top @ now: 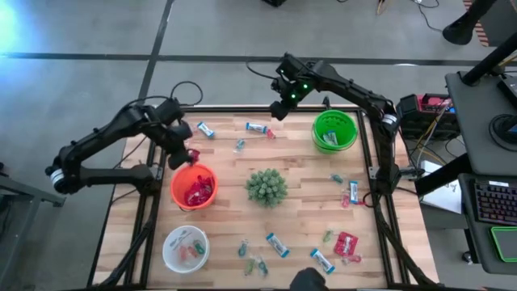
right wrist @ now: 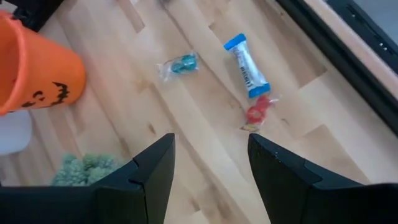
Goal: Sort candy
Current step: Put the red candy into the orange bucket, then put the green gummy into the white bucket
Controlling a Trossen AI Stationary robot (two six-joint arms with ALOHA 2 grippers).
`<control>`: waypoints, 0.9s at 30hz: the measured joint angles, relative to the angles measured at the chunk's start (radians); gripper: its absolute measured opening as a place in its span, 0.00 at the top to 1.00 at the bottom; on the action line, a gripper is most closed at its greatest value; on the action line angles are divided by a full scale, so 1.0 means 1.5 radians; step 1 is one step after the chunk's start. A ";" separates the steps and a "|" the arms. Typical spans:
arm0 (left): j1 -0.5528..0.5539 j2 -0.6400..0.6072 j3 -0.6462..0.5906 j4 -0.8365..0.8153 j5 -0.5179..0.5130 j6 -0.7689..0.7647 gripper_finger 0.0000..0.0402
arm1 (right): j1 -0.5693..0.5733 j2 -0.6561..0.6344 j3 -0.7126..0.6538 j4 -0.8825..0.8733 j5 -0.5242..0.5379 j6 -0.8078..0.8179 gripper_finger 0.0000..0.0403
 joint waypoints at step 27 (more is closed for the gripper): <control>-0.226 -0.031 0.000 -0.011 0.009 -0.038 0.76 | 0.151 -0.127 0.000 -0.077 0.197 0.163 0.52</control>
